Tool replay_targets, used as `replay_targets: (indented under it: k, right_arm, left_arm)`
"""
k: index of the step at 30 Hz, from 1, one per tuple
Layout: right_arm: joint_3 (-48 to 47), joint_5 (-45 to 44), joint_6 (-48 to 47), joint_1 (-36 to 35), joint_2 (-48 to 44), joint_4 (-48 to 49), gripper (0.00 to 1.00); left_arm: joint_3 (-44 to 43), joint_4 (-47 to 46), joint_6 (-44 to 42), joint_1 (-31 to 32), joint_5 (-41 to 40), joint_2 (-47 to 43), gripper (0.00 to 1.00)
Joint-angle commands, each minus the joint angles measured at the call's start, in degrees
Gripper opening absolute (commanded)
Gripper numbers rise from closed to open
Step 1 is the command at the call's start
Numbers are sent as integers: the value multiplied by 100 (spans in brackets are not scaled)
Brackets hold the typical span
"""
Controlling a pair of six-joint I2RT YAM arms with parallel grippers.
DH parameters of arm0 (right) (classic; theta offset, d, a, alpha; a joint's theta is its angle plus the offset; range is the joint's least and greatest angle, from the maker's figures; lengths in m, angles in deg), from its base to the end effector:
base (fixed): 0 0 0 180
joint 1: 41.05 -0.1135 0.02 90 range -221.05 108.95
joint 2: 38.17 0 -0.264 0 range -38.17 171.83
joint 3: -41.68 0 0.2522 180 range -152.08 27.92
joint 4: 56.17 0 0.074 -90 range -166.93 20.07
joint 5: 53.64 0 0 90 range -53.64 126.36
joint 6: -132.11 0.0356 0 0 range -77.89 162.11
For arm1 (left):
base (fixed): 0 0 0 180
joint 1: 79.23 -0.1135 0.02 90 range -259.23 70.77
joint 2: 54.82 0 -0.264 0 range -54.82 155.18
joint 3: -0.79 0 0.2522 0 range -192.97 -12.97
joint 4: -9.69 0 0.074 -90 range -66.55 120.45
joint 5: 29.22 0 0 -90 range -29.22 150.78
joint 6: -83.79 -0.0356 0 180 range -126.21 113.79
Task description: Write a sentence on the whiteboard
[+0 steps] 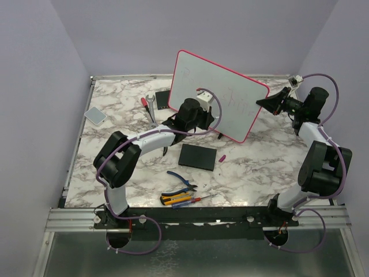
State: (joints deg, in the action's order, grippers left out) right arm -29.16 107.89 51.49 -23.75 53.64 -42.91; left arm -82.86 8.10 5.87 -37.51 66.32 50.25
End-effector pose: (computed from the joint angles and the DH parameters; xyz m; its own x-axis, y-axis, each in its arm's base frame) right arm 0.3426 -0.0713 0.2757 -0.2573 0.1342 -0.9570 -0.7716 0.5677 0.2871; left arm 0.3160 -0.2863 0.2392 -0.4004 0.0779 -0.9130 0.6610 0.7146 -0.2289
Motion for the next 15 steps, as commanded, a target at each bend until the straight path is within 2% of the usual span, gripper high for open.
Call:
replay_targets:
  k: [1, 15]
  right_arm:
    - [69, -77, -365, -134, 109, -421, 1]
    - [73, -76, -367, -132, 118, -432, 1]
  left_arm:
    - [-335, -188, 83, 32, 24, 65, 0]
    - [-205, -215, 118, 32, 92, 108, 0]
